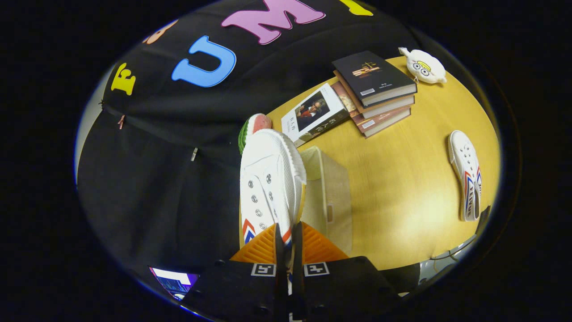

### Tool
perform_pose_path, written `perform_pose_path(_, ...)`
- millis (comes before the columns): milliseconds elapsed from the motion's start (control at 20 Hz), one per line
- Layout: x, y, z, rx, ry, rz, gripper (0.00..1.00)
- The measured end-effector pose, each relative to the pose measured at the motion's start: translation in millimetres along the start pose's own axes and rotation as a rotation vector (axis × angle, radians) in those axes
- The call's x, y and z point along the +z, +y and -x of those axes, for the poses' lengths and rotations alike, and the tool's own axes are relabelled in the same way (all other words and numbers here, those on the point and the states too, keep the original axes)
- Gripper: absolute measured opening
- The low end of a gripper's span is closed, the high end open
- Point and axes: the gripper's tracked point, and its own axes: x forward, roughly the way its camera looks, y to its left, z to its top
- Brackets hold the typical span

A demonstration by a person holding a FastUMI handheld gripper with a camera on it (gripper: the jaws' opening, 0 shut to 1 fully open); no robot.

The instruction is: Open the storage box then place both shoes into the box .Put the left shoe in first, then the right shoe, with the right side of both shoes facing outward in a uniform manner.

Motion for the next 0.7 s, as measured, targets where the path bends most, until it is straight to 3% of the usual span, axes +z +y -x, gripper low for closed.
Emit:
perform_pose_path(250, -25, 32, -50, -0.021, 0.023, 0.027, 0.08)
perform_pose_path(500, -31, 27, -81, -0.113, 0.026, 0.015, 0.08)
perform_pose_path(700, -33, 28, -97, -0.138, 0.045, 0.014, 0.08)
